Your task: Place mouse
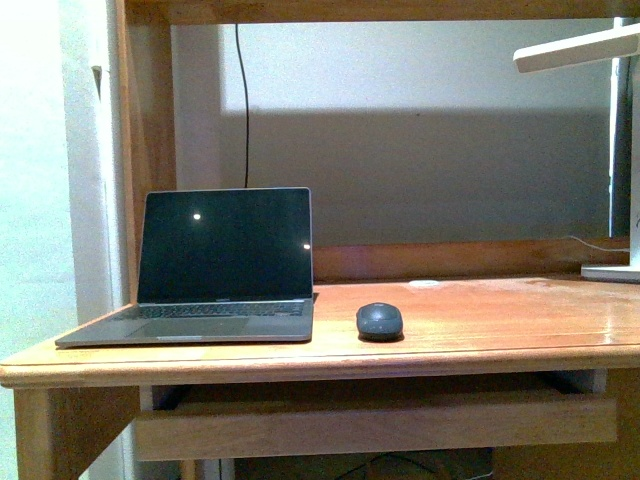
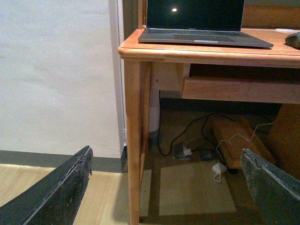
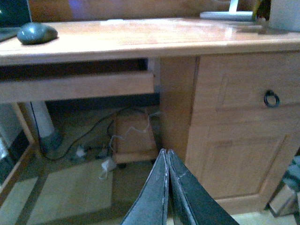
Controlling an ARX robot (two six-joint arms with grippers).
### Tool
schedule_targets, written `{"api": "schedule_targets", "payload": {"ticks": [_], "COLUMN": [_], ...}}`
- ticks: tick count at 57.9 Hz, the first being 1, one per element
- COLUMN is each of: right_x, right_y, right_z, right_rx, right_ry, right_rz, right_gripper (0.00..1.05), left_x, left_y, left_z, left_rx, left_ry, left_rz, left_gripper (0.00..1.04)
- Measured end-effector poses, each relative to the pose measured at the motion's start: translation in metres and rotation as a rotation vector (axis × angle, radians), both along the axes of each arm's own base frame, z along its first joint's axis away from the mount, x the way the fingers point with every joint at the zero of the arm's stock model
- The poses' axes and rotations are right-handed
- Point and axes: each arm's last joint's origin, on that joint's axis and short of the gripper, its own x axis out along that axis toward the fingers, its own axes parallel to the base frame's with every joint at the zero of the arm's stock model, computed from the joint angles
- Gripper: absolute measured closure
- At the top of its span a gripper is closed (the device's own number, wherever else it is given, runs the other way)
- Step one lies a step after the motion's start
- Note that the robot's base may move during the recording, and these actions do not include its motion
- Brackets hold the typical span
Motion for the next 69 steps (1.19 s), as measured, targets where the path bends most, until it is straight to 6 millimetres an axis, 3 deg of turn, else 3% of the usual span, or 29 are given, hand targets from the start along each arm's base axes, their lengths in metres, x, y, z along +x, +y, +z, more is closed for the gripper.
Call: {"api": "schedule_targets", "payload": {"ticks": [23, 55, 69], "right_x": [-0.0053, -0.0053, -0.0053], "right_y": [0.0000, 0.0000, 0.0000], "right_z": [0.0015, 0.0015, 0.0015], "right_rx": [-0.001, -0.002, -0.002], "right_ry": [-0.030, -0.030, -0.030], "right_rz": [0.000, 0.000, 0.000], "right_gripper": [1.01, 0.08, 0.07], "left_x": [0.0000, 0.0000, 0.0000], "left_y": [0.0000, 0.0000, 0.0000], "left_z": [0.0000, 0.0000, 0.0000], "left_rx": [0.000, 0.000, 0.000], "left_ry": [0.000, 0.000, 0.000], "left_rz": [0.000, 0.000, 0.000], "left_gripper": [0.08, 0.08, 0.08]}}
